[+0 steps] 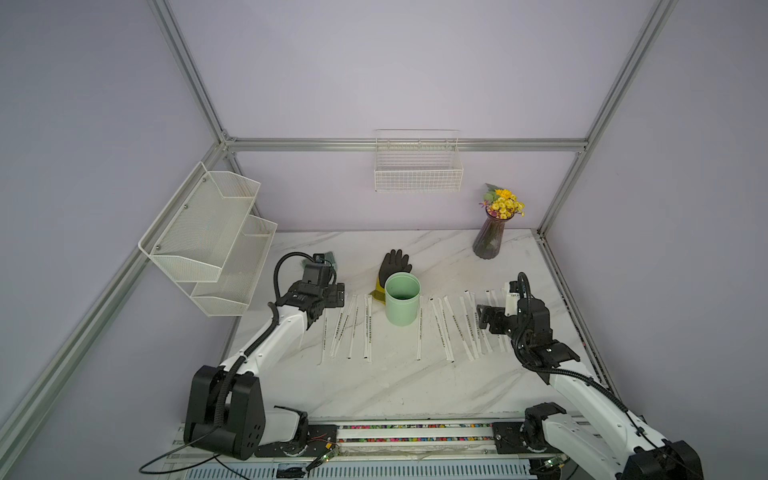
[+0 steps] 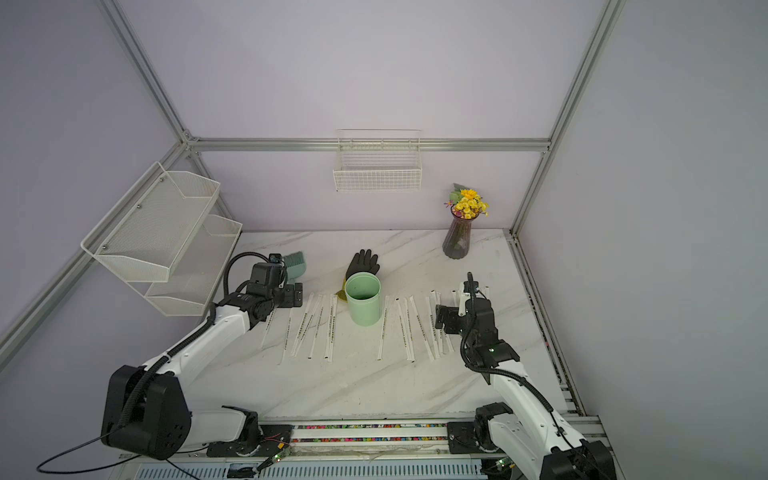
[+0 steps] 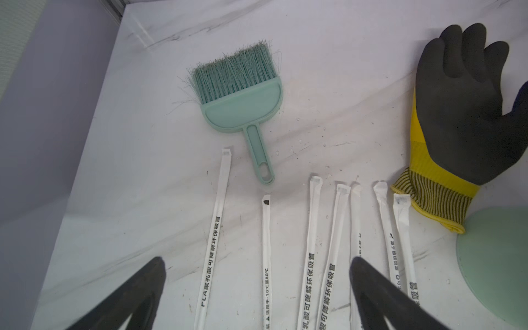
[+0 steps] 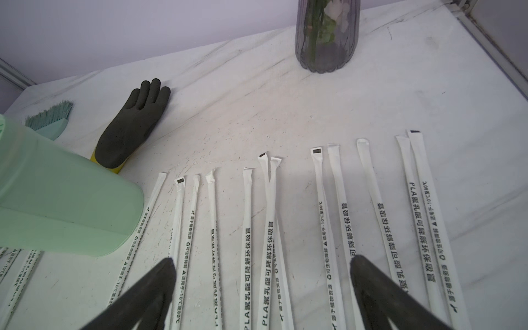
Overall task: Take the straws out of the storage container
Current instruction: Reset both arms
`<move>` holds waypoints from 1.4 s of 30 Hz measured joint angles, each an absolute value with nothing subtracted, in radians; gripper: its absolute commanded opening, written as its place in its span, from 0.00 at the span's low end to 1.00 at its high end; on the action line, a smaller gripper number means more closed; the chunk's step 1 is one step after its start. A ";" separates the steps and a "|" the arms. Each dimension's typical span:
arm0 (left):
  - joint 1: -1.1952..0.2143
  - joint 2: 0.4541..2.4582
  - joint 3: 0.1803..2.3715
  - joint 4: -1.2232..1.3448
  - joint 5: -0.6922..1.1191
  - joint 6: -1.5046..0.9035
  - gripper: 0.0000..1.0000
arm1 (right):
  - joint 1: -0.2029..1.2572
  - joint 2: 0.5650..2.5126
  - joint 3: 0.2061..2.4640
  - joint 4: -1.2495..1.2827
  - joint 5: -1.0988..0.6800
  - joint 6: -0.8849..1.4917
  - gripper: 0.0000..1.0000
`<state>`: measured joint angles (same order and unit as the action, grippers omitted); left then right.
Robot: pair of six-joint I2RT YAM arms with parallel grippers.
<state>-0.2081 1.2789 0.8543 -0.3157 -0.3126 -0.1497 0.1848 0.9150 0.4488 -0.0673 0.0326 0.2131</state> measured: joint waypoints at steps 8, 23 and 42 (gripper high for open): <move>-0.208 1.132 0.493 0.194 -0.395 0.000 1.00 | 0.185 0.984 0.399 0.087 0.118 0.187 0.97; -0.139 1.372 0.360 0.694 -0.406 0.072 1.00 | 0.185 1.239 0.313 0.478 0.311 0.099 0.97; -0.085 1.562 0.308 0.961 -0.303 0.062 1.00 | 0.157 1.608 0.371 0.897 0.266 0.004 0.97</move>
